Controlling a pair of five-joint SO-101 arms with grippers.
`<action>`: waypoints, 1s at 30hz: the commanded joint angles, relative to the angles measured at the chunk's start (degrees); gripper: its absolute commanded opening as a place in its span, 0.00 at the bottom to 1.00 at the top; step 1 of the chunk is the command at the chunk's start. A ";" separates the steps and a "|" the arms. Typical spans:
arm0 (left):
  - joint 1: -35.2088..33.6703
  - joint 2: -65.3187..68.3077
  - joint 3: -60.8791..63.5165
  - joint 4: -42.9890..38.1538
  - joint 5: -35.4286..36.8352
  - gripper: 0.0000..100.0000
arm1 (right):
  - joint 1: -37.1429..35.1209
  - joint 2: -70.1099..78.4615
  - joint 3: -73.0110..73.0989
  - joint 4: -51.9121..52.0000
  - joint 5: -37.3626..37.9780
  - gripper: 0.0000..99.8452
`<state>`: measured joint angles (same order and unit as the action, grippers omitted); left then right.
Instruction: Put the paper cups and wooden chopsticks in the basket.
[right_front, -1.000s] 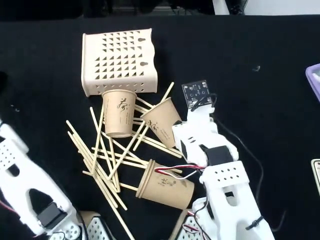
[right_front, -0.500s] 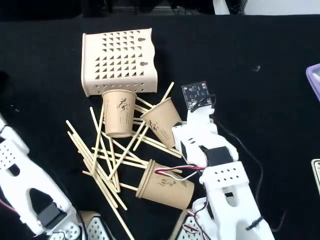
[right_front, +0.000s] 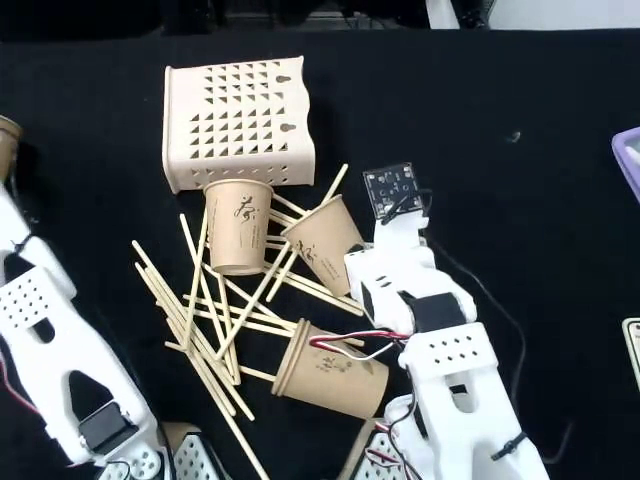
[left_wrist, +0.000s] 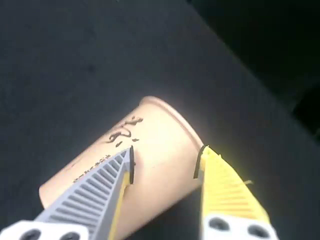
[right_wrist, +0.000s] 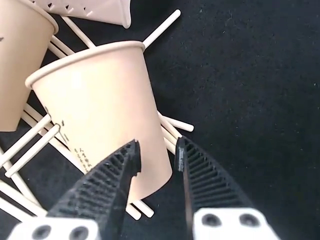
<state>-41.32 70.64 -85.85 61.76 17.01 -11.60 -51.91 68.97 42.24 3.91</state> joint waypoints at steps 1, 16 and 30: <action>3.38 -0.79 -5.93 11.16 -6.42 0.23 | -0.62 -1.01 -0.66 -1.14 -0.35 0.12; 6.64 -16.88 -9.10 4.75 -7.21 0.23 | -0.53 -1.01 -0.66 -1.14 -0.35 0.12; -0.48 2.29 3.03 -26.11 -1.93 0.23 | -0.62 -1.01 -0.48 -0.97 -0.35 0.12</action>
<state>-41.32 72.92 -81.80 39.43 14.37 -11.60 -51.91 68.97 42.24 3.91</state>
